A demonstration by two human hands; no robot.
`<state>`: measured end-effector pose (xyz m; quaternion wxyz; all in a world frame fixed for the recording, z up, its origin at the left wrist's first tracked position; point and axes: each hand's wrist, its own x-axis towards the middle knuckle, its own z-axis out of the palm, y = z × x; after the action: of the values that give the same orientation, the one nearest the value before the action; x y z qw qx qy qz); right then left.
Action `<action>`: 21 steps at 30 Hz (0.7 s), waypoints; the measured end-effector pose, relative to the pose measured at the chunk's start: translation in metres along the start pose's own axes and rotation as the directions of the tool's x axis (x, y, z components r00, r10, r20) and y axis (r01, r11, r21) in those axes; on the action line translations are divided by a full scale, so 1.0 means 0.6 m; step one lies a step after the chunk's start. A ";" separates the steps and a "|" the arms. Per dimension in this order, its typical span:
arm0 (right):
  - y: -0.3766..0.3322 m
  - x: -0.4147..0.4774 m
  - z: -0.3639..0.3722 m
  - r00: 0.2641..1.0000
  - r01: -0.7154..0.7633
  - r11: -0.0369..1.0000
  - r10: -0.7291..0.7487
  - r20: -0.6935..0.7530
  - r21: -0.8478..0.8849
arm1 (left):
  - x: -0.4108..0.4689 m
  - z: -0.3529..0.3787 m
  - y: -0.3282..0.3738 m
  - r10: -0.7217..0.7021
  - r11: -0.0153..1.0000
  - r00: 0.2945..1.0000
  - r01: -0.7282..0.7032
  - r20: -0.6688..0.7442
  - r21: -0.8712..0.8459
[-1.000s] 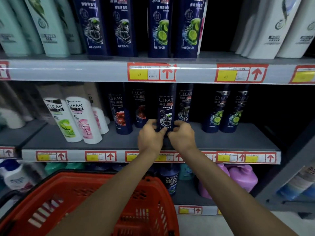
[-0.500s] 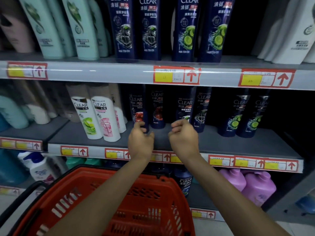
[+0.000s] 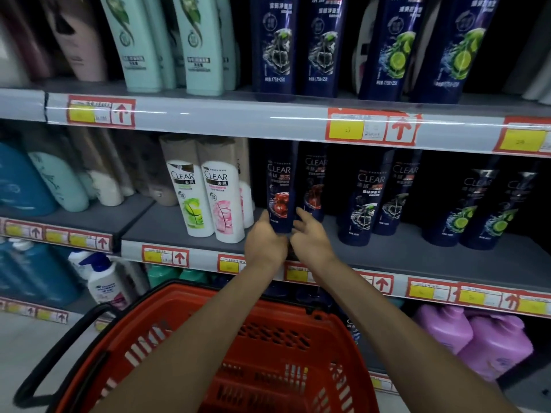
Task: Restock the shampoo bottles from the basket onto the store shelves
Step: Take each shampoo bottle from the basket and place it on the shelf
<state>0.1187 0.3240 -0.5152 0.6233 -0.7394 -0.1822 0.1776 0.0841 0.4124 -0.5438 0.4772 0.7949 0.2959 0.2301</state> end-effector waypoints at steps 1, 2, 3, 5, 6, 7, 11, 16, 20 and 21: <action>-0.001 0.000 0.002 1.000 -0.013 1.000 0.013 -0.002 0.021 | 0.003 0.000 -0.004 -0.009 1.000 1.000 0.009 0.018 -0.011; -0.002 0.001 0.004 1.000 -0.020 0.999 0.020 -0.004 0.038 | 0.008 0.000 -0.011 -0.013 1.000 1.000 0.014 0.027 -0.025; 0.000 0.002 0.005 1.000 -0.026 0.999 0.026 -0.003 0.044 | 0.014 0.000 -0.018 -0.010 0.999 1.000 0.011 0.027 -0.037; 0.002 0.005 0.005 0.999 -0.036 0.997 0.036 -0.002 0.066 | 0.024 0.000 -0.031 0.000 0.999 0.999 0.001 0.033 -0.040; 0.004 0.006 0.005 0.999 -0.040 0.996 0.040 -0.005 0.078 | 0.019 -0.005 -0.026 -0.002 0.999 0.999 0.004 0.045 -0.033; 0.006 0.008 0.005 0.999 -0.046 0.996 0.047 -0.008 0.079 | 0.016 -0.007 -0.023 -0.007 0.999 0.998 0.009 0.054 -0.032; 0.018 0.016 0.005 0.999 -0.046 0.996 0.046 0.005 0.075 | 0.013 -0.011 -0.017 -0.001 0.998 0.997 0.006 0.072 -0.057; 0.036 0.007 0.007 0.990 0.068 0.988 -0.084 -0.114 -0.136 | -0.016 -0.037 -0.009 0.011 0.999 0.998 -0.008 0.056 -0.054; 0.029 -0.012 0.037 0.979 0.172 0.959 -0.191 -0.068 -0.225 | -0.044 -0.088 -0.028 0.035 0.999 0.980 -0.037 -0.198 -0.007; 0.024 -0.020 0.047 0.981 0.180 0.955 -0.190 -0.022 -0.236 | -0.046 -0.101 -0.034 0.049 0.999 0.967 -0.052 -0.251 -0.005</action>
<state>0.0952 0.3401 -0.5336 0.5500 -0.7909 -0.2562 0.0794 0.0196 0.4385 -0.5380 0.4347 0.7639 0.3321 0.3424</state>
